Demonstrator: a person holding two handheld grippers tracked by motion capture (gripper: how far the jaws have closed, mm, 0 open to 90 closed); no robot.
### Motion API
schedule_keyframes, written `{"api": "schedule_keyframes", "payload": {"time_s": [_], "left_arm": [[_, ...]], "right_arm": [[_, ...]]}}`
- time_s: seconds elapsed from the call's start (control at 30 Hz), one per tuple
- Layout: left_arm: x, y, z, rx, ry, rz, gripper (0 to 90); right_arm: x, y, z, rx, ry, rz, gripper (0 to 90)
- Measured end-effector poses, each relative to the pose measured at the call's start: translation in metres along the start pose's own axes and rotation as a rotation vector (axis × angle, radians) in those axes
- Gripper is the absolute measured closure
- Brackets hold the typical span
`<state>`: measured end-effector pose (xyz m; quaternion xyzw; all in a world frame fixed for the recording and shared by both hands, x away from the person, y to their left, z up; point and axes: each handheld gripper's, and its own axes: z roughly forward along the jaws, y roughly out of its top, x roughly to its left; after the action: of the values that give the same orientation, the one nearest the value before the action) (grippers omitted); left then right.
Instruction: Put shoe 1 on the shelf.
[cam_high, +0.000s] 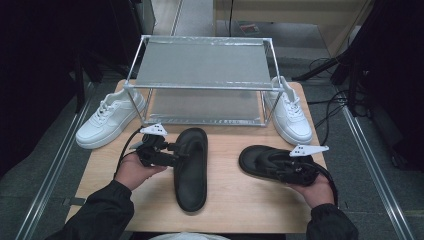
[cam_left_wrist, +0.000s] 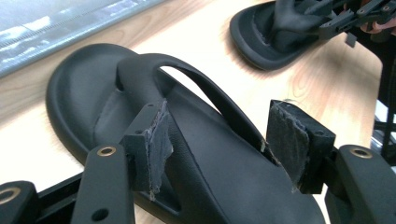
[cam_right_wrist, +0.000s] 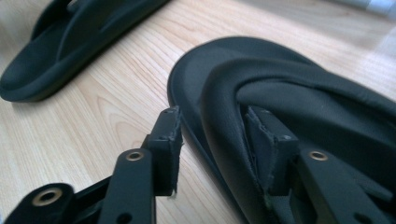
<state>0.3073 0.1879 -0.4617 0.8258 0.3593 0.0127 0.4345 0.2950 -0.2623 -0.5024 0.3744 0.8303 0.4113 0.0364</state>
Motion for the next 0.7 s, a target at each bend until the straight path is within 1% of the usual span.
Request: {"api": "schedule_keyframes", "payload": {"time_s": [0.03, 0.07, 0.13, 0.17, 0.23, 0.3, 0.33, 0.4, 0.47, 0.53, 0.63, 0.7], "left_arm": [[0.000, 0.000, 0.000, 0.000, 0.000, 0.000, 39.8], [0.000, 0.000, -0.001, -0.012, 0.004, -0.003, 39.9], [0.001, 0.000, -0.002, -0.015, 0.004, -0.007, 39.9], [0.001, 0.000, -0.002, -0.013, 0.005, -0.008, 39.9], [0.002, 0.000, -0.001, -0.007, 0.004, -0.008, 39.9], [0.002, 0.000, -0.001, -0.007, 0.004, -0.007, 40.0], [0.002, 0.000, -0.001, -0.007, 0.003, -0.006, 40.0], [0.002, 0.000, -0.002, -0.008, 0.007, -0.006, 39.9], [0.002, 0.000, -0.002, -0.008, 0.008, -0.006, 39.9], [0.003, 0.000, -0.002, -0.015, 0.007, -0.014, 39.9], [0.003, 0.000, -0.001, -0.007, 0.004, -0.014, 39.9], [0.002, 0.000, 0.001, 0.005, 0.004, -0.011, 39.9]], "right_arm": [[0.000, 0.000, 0.000, 0.000, 0.000, 0.000, 59.7], [-0.002, 0.000, 0.002, 0.005, 0.005, 0.013, 62.8], [-0.005, 0.000, 0.004, 0.014, 0.011, 0.014, 64.2], [-0.005, 0.001, 0.006, 0.023, 0.018, 0.014, 64.9], [-0.006, 0.002, 0.007, 0.033, 0.014, -0.011, 68.4], [-0.007, 0.002, 0.007, 0.040, 0.021, -0.001, 69.2], [-0.008, 0.003, 0.007, 0.044, 0.022, -0.005, 70.2], [-0.006, 0.004, 0.007, 0.056, 0.017, -0.019, 72.7], [-0.004, 0.006, 0.007, 0.058, 0.032, -0.021, 78.2], [-0.002, 0.008, 0.008, 0.070, 0.041, -0.001, 79.1], [0.002, 0.012, 0.011, 0.081, 0.046, 0.001, 79.4], [0.005, 0.016, 0.013, 0.068, 0.047, 0.003, 79.4]]}}
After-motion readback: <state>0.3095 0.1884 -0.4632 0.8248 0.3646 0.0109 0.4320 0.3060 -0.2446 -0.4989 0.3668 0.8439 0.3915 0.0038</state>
